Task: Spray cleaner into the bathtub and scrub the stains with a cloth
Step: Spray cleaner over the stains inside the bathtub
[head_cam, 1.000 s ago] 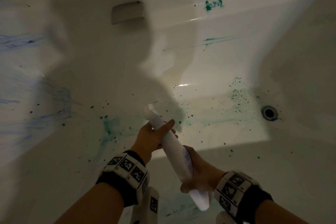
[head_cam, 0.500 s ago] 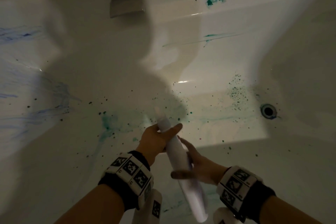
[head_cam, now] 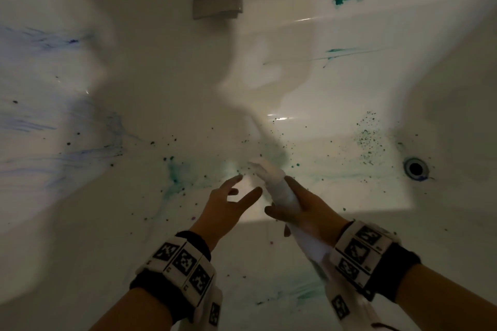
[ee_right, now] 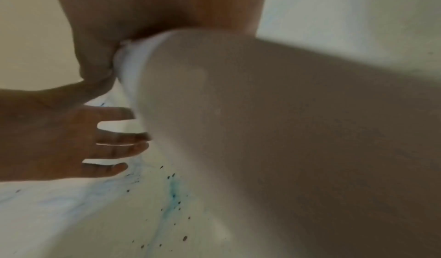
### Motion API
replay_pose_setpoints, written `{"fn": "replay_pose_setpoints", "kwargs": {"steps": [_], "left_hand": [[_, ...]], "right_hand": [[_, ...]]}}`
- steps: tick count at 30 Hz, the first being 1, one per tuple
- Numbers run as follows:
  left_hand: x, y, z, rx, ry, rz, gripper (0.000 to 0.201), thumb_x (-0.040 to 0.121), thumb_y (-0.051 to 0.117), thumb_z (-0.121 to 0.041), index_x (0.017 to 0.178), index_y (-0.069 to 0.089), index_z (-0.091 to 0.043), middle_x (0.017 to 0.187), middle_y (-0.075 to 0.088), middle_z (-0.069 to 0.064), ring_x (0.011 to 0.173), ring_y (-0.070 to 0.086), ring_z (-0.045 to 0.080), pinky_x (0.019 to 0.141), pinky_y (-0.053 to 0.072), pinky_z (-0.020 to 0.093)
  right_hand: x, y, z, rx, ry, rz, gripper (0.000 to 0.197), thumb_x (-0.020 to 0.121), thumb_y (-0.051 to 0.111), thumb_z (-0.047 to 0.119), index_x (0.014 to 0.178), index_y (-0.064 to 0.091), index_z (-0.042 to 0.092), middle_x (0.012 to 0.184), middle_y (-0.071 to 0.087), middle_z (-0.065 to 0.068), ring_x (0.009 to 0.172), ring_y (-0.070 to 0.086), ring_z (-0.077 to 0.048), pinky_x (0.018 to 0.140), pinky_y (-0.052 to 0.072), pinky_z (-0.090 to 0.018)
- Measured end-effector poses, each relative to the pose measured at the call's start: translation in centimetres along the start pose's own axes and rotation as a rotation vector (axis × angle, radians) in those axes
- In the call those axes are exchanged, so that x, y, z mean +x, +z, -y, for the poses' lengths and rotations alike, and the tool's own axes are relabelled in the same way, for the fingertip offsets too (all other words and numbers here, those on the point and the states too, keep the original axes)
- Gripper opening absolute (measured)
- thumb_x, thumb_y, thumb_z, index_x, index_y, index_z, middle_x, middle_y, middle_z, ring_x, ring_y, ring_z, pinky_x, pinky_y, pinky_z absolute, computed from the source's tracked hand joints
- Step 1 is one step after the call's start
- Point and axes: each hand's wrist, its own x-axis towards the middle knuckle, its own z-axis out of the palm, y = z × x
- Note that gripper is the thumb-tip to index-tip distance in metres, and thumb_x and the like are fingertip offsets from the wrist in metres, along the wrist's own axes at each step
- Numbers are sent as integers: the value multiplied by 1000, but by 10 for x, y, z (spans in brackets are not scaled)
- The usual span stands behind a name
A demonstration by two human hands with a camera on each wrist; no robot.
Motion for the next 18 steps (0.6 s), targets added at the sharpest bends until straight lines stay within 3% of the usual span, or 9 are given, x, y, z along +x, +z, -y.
{"fn": "replay_pose_setpoints", "kwargs": {"steps": [2, 3, 5, 7, 10, 12, 14, 16, 18], "left_hand": [[-2, -10, 10, -53, -26, -33, 61, 79, 59, -51, 133, 44, -28, 125, 48, 0, 114, 53, 19, 92, 43, 32], [-2, -15, 15, -90, -45, -49, 57, 81, 61, -48, 131, 47, -25, 125, 49, 2, 108, 56, 19, 89, 44, 31], [-2, -27, 24, -135, -76, -85, 43, 87, 61, -35, 125, 52, -19, 120, 54, 5, 89, 61, 15, 72, 43, 24], [-1, -42, 34, -88, -82, -125, 28, 91, 57, -23, 117, 55, -13, 111, 60, 7, 75, 59, 11, 61, 39, 20], [-1, -66, 47, -19, -80, -147, 18, 93, 53, -13, 110, 57, -9, 100, 60, 8, 68, 57, 11, 58, 38, 20], [-2, -80, 53, 18, -80, -147, 14, 94, 51, -11, 105, 58, -9, 100, 60, 8, 67, 58, 11, 58, 39, 20], [-2, -91, 58, 65, -84, -134, 11, 94, 51, -12, 103, 58, -12, 102, 61, 7, 67, 60, 11, 59, 40, 20], [-1, -97, 62, 102, -84, -113, 12, 94, 51, -13, 102, 59, -13, 101, 62, 5, 69, 62, 12, 60, 41, 20], [-1, -99, 65, 135, -85, -98, 12, 94, 50, -15, 103, 59, -14, 97, 62, 3, 71, 62, 12, 61, 41, 20]], "right_hand": [[-2, 3, 12, 43, -3, 13, 56, 78, 71, 21, 119, 39, 40, 104, 54, 18, 88, 57, -3, 62, 50, -7], [-2, 4, 20, 8, -21, 28, 55, 75, 72, 28, 116, 39, 42, 102, 54, 17, 82, 59, -4, 60, 53, -14], [-4, 6, 36, -23, -61, 65, 53, 64, 67, 46, 111, 43, 41, 103, 56, 12, 71, 60, -6, 59, 56, -25], [-2, 7, 50, -15, -101, 118, 49, 58, 62, 52, 103, 47, 43, 106, 57, 7, 68, 58, -6, 58, 56, -28], [2, 12, 64, -132, -193, 160, 43, 72, 73, 33, 102, 45, 47, 103, 52, 14, 78, 55, -6, 64, 54, -25], [5, 15, 65, -240, -262, 102, 51, 78, 72, 16, 104, 43, 49, 99, 49, 24, 88, 53, -4, 78, 51, -28], [7, 17, 66, -312, -268, 58, 62, 79, 70, 12, 104, 36, 57, 99, 49, 28, 96, 51, -4, 89, 45, -30], [9, 22, 66, -352, -258, 87, 68, 80, 68, 11, 109, 31, 61, 106, 52, 21, 104, 50, -11, 90, 44, -31], [12, 26, 65, -367, -233, 137, 63, 80, 68, 10, 121, 40, 50, 116, 56, 10, 107, 50, -14, 88, 41, -29]]}}
